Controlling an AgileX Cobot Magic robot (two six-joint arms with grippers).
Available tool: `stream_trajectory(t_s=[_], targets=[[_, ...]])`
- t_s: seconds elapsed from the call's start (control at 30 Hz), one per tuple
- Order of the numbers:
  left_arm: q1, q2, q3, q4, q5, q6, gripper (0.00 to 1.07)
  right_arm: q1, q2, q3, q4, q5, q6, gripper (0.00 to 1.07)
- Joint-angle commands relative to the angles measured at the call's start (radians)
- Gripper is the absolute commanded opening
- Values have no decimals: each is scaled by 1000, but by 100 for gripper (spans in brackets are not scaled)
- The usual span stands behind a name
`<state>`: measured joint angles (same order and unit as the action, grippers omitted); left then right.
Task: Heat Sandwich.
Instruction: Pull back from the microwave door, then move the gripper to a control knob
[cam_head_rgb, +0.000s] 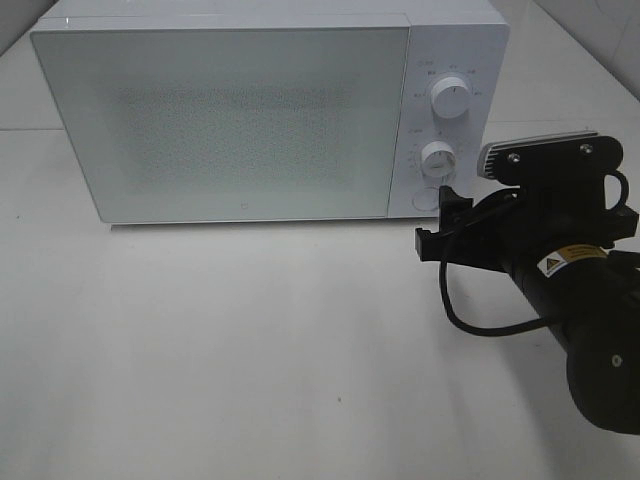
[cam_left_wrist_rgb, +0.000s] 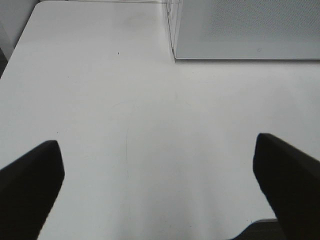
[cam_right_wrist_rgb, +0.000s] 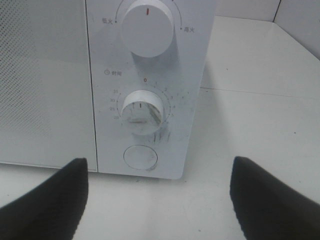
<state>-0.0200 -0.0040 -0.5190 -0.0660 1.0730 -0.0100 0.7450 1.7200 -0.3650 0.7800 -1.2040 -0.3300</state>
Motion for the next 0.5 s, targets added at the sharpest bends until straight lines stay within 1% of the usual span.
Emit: stream_trajectory(t_s=[0.03,0.17,0.27,0.5], targets=[[-5,-23,2,-3,-2,0,98,-9,14,-40,-11,-92,10,75],[-5,-23,2,-3,-2,0,98,-30,42,-72,-12,-85,10,75],[-5,-16,2,-3,-2,0,98,-67,95,-114,-13,-81,25,75],[-5,-16,2,-3,-2,0,98,-106,155,-178,-21,-78,51,75]])
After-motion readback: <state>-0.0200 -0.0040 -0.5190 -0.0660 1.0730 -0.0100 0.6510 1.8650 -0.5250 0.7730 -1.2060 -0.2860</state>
